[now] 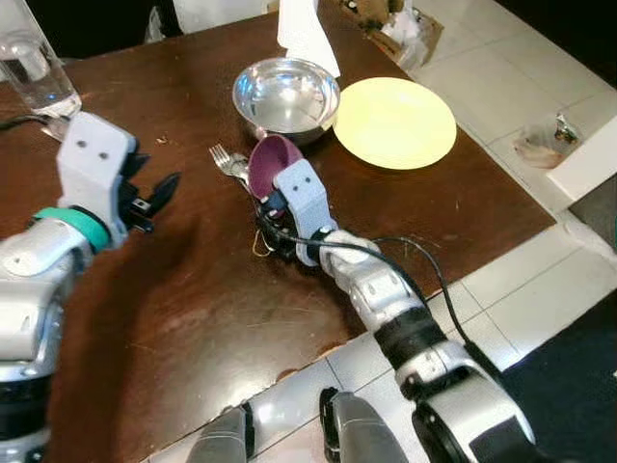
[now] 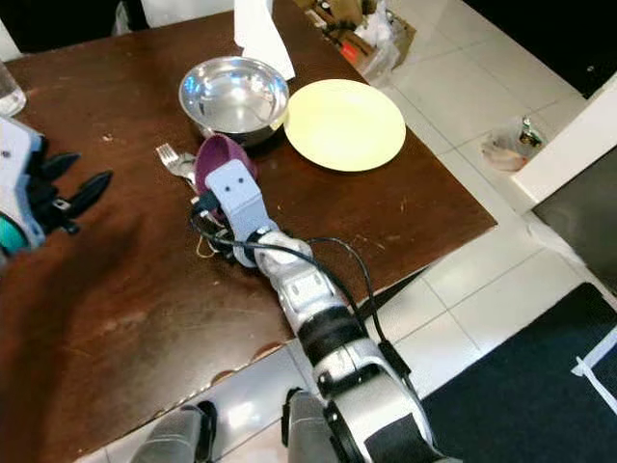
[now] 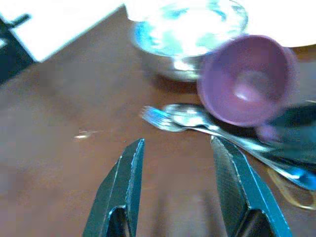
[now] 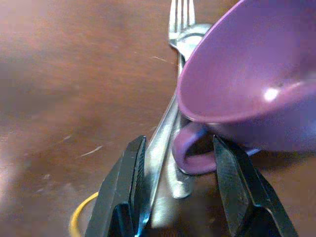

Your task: Setting the table

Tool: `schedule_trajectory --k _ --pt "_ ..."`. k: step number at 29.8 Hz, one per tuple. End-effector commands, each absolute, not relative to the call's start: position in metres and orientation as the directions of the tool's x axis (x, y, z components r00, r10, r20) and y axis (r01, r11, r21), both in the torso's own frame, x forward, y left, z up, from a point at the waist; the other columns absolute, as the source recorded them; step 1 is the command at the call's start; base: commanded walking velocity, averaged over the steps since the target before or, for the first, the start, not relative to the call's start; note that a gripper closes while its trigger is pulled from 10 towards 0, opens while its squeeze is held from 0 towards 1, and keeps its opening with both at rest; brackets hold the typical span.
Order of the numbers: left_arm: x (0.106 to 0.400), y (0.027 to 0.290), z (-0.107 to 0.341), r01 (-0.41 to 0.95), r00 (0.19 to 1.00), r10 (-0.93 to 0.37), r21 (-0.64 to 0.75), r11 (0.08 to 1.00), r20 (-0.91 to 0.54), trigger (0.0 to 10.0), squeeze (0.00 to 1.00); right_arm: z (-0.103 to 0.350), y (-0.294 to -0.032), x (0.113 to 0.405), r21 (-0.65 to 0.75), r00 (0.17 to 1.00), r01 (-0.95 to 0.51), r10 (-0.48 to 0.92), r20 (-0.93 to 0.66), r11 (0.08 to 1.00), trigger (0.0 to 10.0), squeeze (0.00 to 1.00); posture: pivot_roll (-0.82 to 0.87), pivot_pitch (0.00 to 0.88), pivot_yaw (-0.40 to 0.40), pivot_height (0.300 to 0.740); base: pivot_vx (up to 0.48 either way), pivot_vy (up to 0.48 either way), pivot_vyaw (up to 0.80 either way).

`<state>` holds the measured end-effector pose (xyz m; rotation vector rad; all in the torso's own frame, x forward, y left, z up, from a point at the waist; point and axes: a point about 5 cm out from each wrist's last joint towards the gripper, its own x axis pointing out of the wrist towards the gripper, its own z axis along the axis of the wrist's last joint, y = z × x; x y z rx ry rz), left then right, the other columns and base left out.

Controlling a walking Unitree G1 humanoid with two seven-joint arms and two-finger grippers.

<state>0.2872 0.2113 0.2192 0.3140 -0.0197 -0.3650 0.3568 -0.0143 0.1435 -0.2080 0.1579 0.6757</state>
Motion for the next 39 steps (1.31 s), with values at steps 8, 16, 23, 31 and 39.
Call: schedule_trajectory --k 8,16,23,31,39 --pt "0.283 0.209 0.212 0.362 0.932 -0.355 0.279 0.889 -0.078 10.0 0.0 0.139 -0.019 0.363 -0.112 0.764 -0.633 0.595 -0.25 0.766 10.0 0.0 0.01 0.164 -0.011 0.74 0.0 0.0 0.0" --pt "0.281 0.207 0.209 0.353 0.935 -0.343 0.27 0.896 -0.087 10.0 0.0 0.145 0.001 0.358 -0.035 0.678 -0.724 0.702 -0.217 0.689 10.0 0.0 0.02 0.162 -0.023 0.74 0.0 0.0 0.0" --pt "0.28 0.205 0.206 0.353 0.935 -0.341 0.262 0.898 -0.094 10.0 0.0 0.162 0.01 0.357 -0.017 0.653 -0.755 0.748 -0.119 0.656 10.0 0.0 0.02 0.158 -0.022 0.74 0.0 0.0 0.0" --pt "0.281 0.202 0.205 0.355 0.935 -0.342 0.26 0.898 -0.094 10.0 0.0 0.125 0.011 0.351 -0.216 0.694 -0.717 0.648 -0.313 0.663 10.0 0.0 0.02 0.162 -0.031 0.74 0.0 0.0 0.0" --pt "0.28 0.202 0.204 0.345 0.938 -0.332 0.254 0.903 -0.094 10.0 0.0 0.111 0.005 0.35 -0.25 0.707 -0.701 0.601 -0.373 0.668 10.0 0.0 0.02 0.166 -0.034 0.74 0.0 0.0 0.0"
